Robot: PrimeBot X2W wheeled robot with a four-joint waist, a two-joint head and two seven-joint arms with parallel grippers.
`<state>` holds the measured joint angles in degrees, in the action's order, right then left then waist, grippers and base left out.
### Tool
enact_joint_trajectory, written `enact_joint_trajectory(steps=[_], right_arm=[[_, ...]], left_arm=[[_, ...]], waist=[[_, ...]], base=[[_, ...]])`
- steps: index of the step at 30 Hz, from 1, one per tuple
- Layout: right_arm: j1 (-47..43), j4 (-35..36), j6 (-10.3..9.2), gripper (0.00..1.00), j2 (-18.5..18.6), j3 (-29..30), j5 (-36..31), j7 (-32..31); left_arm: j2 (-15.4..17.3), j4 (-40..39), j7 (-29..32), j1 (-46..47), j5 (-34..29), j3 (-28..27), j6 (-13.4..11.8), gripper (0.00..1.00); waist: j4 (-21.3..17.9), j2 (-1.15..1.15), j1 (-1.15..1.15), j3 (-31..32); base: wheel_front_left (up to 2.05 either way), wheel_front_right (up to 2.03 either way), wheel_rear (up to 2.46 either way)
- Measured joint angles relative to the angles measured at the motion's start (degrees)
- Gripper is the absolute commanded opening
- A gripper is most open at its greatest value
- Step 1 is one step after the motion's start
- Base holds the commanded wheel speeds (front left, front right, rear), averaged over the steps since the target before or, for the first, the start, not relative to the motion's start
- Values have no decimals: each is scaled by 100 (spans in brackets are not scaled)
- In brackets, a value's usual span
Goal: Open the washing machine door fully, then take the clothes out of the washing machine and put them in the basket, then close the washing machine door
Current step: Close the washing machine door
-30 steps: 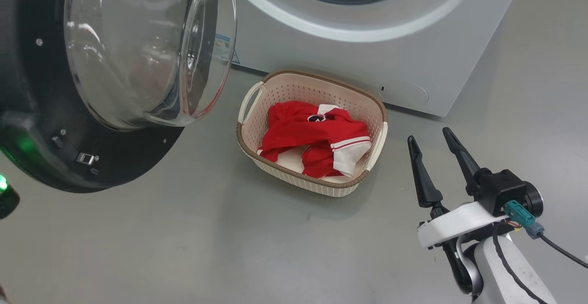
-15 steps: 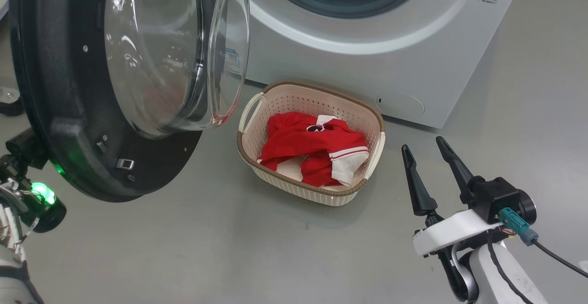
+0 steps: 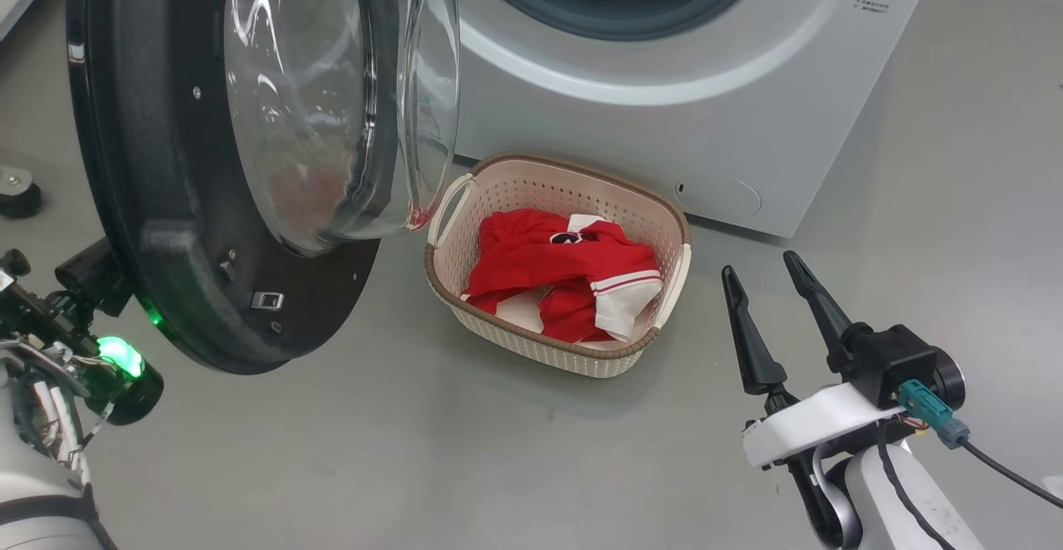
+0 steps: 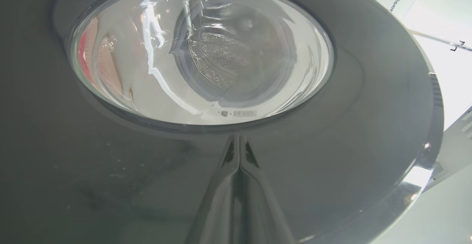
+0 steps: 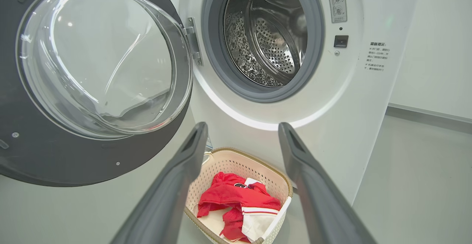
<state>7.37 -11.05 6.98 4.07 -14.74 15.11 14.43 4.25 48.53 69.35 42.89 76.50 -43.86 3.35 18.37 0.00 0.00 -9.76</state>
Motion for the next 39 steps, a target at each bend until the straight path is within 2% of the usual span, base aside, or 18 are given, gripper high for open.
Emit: enact_joint_trajectory(steps=[7,22,28,35,39], right_arm=[[-41,53,0,100,-5,22,0,1],[-55,62,-1,100,-25,59,0,1],[-56,62,-1,100,-30,79,0,1],[-95,52,-1,100,-37,145,25,1],[-124,46,-1,100,-45,148,51,1]], left_arm=[[-121,-324,165,-132,44,11,0,0],[-319,-983,453,-383,69,388,16,0],[-332,-1416,164,-682,-152,546,170,0],[-341,-1953,-464,-1136,-870,850,355,0],[-333,-2324,-940,-1460,-1443,1070,361,0]], waist=[[-24,0,0,-34],[-32,0,0,-50],[-33,0,0,-44],[-16,0,0,17],[17,0,0,95]], base=[[0,0,0],[0,0,0],[0,0,0],[0,0,0],[0,0,0]])
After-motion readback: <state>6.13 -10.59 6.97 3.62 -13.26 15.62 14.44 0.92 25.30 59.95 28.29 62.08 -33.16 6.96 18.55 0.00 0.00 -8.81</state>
